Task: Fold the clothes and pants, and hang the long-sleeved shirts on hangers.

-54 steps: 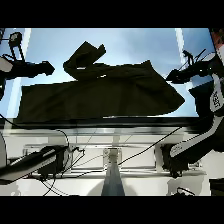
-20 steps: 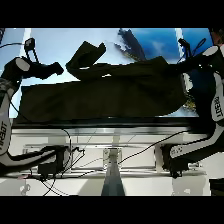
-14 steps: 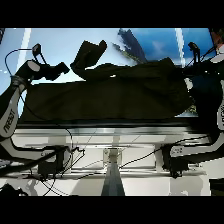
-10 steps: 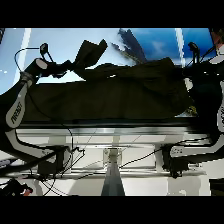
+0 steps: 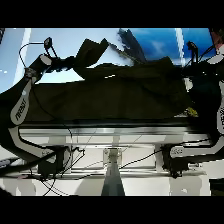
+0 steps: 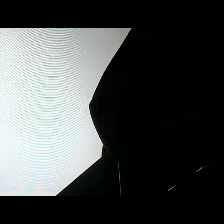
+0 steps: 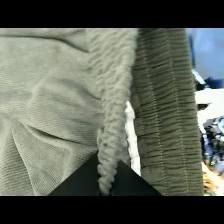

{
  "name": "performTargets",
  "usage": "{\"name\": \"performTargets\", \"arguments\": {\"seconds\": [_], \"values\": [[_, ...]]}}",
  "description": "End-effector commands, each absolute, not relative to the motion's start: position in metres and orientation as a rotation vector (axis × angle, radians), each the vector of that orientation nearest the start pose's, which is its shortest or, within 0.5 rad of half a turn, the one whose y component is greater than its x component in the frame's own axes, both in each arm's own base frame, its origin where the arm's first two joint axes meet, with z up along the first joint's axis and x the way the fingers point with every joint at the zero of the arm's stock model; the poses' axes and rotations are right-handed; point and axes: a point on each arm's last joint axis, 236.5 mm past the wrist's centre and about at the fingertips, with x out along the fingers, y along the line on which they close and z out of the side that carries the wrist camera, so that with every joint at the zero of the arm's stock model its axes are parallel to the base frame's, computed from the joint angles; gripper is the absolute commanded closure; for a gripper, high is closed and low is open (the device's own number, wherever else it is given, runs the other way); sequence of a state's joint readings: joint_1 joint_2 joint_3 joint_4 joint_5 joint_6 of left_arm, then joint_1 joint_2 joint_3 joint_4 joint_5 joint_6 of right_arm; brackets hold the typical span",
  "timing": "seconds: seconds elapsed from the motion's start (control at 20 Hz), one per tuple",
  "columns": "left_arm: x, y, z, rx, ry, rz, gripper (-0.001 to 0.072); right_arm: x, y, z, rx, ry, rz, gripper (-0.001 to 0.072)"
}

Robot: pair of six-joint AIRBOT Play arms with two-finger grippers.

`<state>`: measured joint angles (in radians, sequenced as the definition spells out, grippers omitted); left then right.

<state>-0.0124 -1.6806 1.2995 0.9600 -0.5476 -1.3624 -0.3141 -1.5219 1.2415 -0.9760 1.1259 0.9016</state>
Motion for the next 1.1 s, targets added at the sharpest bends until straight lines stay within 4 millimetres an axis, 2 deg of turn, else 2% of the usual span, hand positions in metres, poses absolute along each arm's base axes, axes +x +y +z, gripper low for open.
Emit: {"name": "performTargets", "arguments": {"seconds": [0.0,0.15,0.3,0.35,0.4,0.45,0.5,0.55,0.7,0.8,0.9,0.95,1.05], "values": [[0.545,-0.062,0.029,-0.257,0.758,-0.215,0.0689,0.442,-0.027,-0.003,0.146,1.074,0.359,0.0687],[0.521,-0.043,0.125,-0.037,0.603,-0.205,0.069,0.448,-0.036,0.026,0.087,0.991,0.314,0.0687],[0.479,-0.035,0.226,0.078,0.42,-0.18,0.069,0.444,-0.039,0.036,0.06,0.982,0.305,0.0686],[0.466,-0.033,0.252,0.097,0.366,-0.171,0.069,0.443,-0.039,0.036,0.059,0.986,0.307,0.0686],[0.455,-0.031,0.268,0.119,0.334,-0.162,0.069,0.442,-0.039,0.035,0.06,0.989,0.31,0.0686],[0.445,-0.029,0.273,0.141,0.338,-0.159,0.0691,0.441,-0.038,0.035,0.061,0.992,0.313,0.0686],[0.439,-0.028,0.264,0.157,0.385,-0.162,0.0691,0.44,-0.037,0.035,0.061,0.994,0.315,0.0686],[0.437,-0.029,0.245,0.161,0.458,-0.176,0.0691,0.44,-0.037,0.035,0.062,0.995,0.315,0.0686],[0.446,-0.04,0.16,0.153,0.718,-0.239,0.0691,0.44,-0.037,0.035,0.062,0.995,0.315,0.0686],[0.472,-0.053,0.1,0.148,0.813,-0.265,0.0691,0.44,-0.037,0.035,0.061,0.995,0.315,0.0685],[0.506,-0.073,0.054,0.093,0.818,-0.283,0.069,0.441,-0.038,0.035,0.061,0.993,0.313,0.0686],[0.52,-0.084,0.038,0.044,0.798,-0.286,0.069,0.441,-0.038,0.035,0.06,0.993,0.313,0.0686],[0.544,-0.099,0.025,-0.063,0.738,-0.273,0.069,0.441,-0.038,0.035,0.06,0.993,0.313,0.0686]]}}
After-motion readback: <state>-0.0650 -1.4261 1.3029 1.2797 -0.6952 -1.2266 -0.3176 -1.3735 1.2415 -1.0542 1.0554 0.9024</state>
